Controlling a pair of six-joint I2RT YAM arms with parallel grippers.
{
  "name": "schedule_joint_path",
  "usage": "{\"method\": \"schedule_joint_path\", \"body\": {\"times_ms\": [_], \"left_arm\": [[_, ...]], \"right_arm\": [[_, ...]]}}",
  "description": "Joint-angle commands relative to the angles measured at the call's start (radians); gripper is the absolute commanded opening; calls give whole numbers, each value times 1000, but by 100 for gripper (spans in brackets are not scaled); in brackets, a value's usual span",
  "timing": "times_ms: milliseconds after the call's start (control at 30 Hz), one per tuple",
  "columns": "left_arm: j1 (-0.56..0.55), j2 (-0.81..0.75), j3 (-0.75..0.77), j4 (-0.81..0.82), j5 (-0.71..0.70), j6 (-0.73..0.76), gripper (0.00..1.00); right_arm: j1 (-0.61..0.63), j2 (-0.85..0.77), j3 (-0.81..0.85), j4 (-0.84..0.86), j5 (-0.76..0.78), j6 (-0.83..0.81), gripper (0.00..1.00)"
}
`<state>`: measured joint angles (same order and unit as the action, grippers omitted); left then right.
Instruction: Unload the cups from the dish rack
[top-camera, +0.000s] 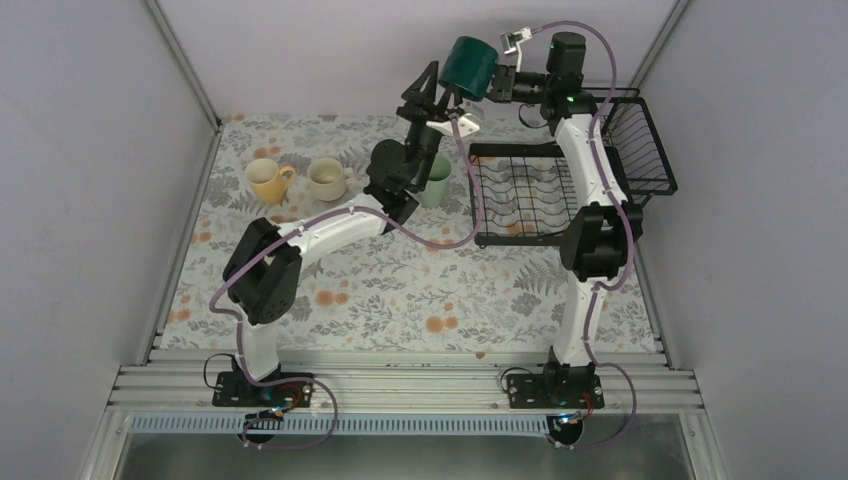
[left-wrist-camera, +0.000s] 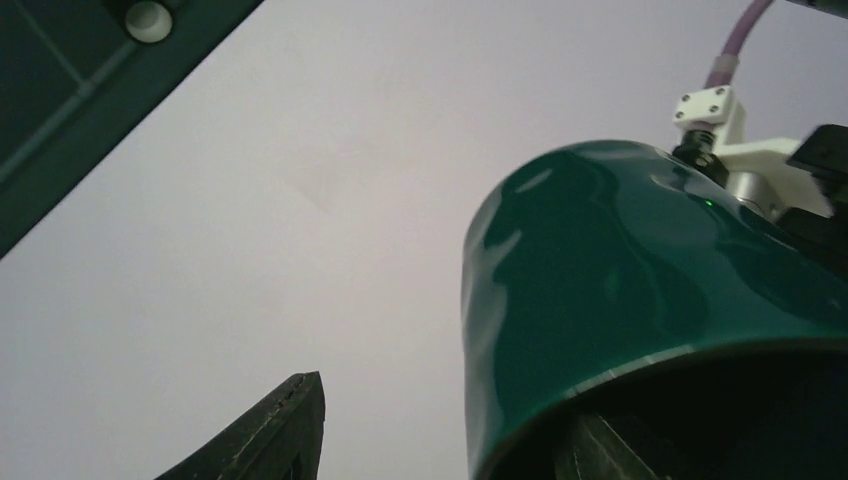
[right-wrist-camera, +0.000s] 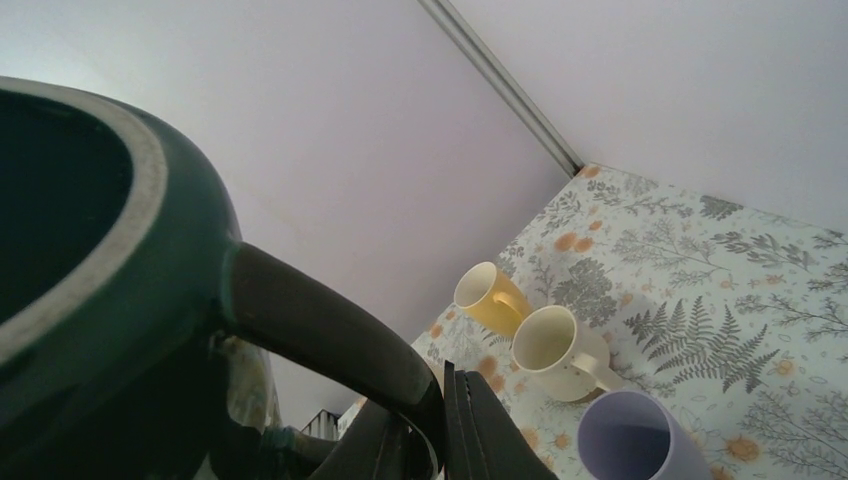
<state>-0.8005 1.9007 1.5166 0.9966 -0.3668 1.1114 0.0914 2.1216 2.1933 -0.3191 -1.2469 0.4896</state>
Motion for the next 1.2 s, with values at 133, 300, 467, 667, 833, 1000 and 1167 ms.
{"method": "schedule_joint_path", "body": {"times_ms": [133,300,467,667,833,1000,1167], "left_arm": [[6,51,106,67,-12,33,40],[7,48,129,8,-19,6,3],[6,42,117,29,-22,23,2],[9,43,130,56,-37,67,2],[19,49,142,110,-53,128,2],[31,45,166,144,-62,199,3],[63,-4,176,78,-63,188,2]], "right_arm": [[23,-74,-15,49,-77,6,3],[24,-78,-17,51,-86,6,3],[24,-76,-15,52,-96,9,3],[22,-71,-22,35,-125,-11,35],[19,-78,-21,-29,-119,-77,59],[-2,-102,-22,-160,-63,-203,76],[-30,-144,-17,-322,40,-384,81]]}}
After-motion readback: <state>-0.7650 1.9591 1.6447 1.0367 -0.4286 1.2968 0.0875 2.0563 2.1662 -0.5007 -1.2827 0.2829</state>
